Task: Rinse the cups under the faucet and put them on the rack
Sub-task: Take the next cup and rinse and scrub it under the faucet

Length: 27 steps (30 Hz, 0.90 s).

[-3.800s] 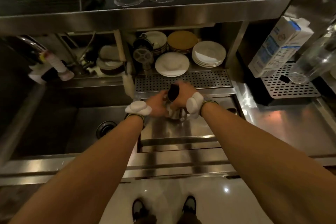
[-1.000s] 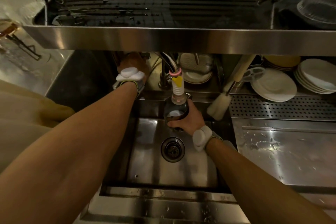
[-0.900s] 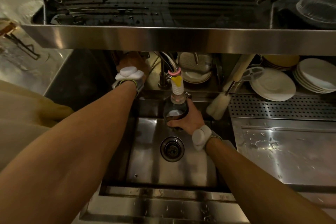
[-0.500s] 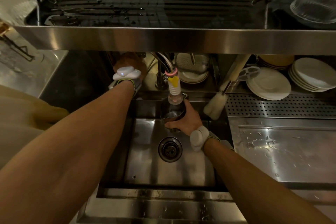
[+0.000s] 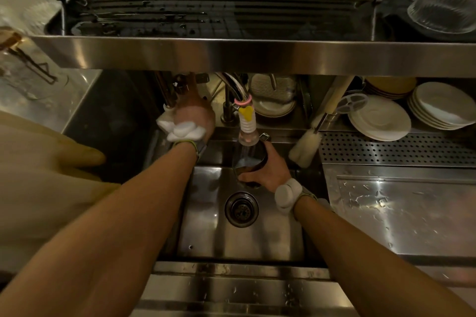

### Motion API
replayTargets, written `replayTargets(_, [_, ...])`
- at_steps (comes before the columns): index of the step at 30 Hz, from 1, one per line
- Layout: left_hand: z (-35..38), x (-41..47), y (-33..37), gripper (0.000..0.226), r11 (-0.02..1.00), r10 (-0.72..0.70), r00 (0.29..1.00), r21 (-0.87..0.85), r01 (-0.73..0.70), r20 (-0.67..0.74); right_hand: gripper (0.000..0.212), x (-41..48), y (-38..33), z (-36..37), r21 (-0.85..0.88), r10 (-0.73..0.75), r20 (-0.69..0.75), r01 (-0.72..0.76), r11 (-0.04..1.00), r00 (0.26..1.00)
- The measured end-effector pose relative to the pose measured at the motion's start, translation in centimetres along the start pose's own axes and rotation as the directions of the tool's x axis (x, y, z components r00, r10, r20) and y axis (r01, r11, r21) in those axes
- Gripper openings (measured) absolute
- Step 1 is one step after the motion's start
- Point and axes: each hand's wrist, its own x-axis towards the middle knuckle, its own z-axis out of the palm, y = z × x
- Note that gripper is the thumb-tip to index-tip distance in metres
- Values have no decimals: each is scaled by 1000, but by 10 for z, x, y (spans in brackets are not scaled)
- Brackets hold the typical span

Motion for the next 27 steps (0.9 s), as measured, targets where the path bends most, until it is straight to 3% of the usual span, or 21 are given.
replayTargets(3, [16, -29, -22, 44, 995, 78, 996, -53, -80, -54, 96, 3, 0, 1, 15, 21, -6, -21, 1000, 1000])
replayTargets(9, [39, -46, -50, 27, 985, -40, 965, -153, 82, 261, 87, -2, 0, 0, 23, -45, 38, 44, 999, 998])
replayTargets(14, [53, -68, -69, 25, 983, -40, 918, -149, 107, 396, 91, 2, 1, -3, 21, -39, 11, 38, 999, 999])
replayTargets(27, [56, -59, -76, 21, 975, -2, 931, -207, 83, 366, 85, -5, 7, 8, 43, -57, 32, 55, 998, 998])
